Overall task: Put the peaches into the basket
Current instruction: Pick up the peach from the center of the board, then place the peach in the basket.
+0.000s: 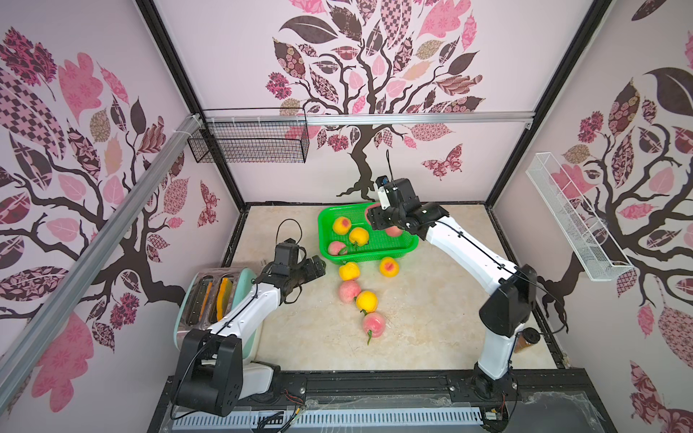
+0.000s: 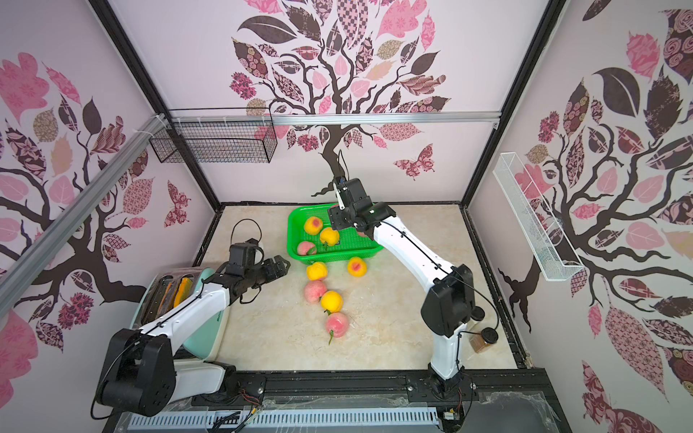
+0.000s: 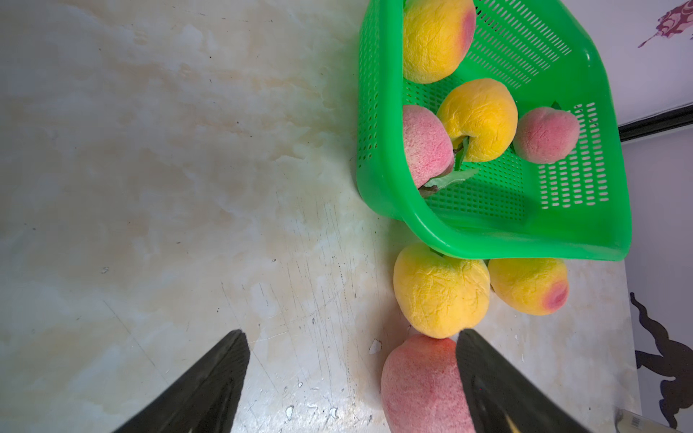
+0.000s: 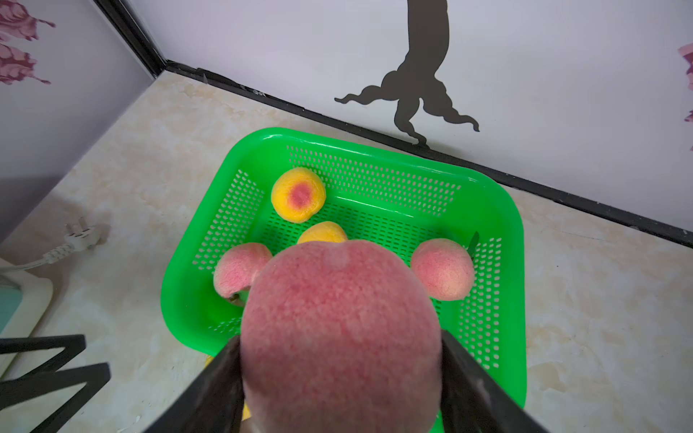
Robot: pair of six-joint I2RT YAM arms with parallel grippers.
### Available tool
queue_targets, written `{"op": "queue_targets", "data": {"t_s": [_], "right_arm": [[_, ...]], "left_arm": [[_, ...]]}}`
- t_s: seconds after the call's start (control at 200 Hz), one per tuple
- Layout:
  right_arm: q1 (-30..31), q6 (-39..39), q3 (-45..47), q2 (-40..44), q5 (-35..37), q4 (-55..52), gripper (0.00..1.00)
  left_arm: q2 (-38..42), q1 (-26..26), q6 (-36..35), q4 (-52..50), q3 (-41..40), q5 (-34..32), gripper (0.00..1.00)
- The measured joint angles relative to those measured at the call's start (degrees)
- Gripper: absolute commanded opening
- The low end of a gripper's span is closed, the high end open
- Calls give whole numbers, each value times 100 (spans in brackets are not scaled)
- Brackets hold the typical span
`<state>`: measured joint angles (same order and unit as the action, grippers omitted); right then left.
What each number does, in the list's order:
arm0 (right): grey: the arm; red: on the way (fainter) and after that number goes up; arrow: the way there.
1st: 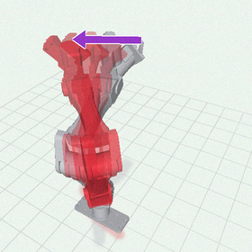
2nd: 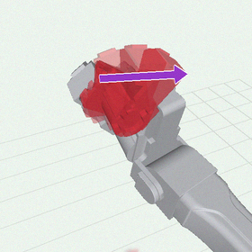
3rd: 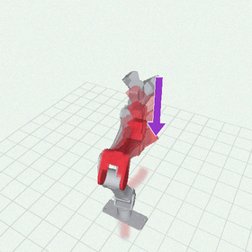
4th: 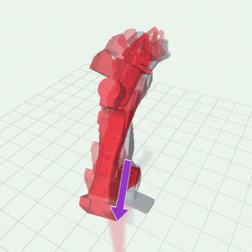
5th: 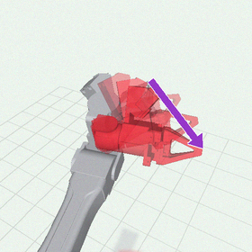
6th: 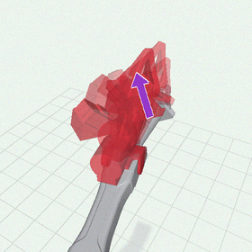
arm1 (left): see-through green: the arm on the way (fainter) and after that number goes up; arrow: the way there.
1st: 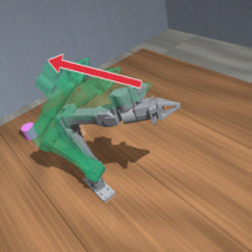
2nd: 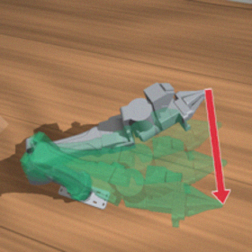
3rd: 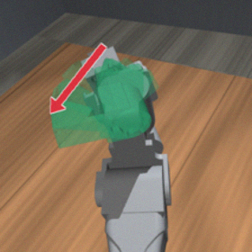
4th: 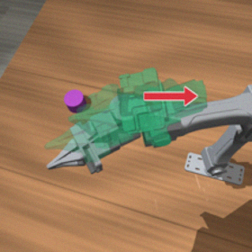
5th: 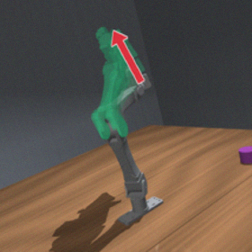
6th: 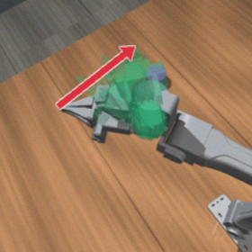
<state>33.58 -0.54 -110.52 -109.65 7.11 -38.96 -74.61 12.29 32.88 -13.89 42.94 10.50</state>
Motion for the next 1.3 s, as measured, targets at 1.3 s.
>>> {"op": "queue_targets", "data": {"t_s": [1.3], "right_arm": [[-719, -37, -2514, -3331, -302, -382, 66]], "left_arm": [[280, 0, 9, -297, -136, 179, 91]]}}
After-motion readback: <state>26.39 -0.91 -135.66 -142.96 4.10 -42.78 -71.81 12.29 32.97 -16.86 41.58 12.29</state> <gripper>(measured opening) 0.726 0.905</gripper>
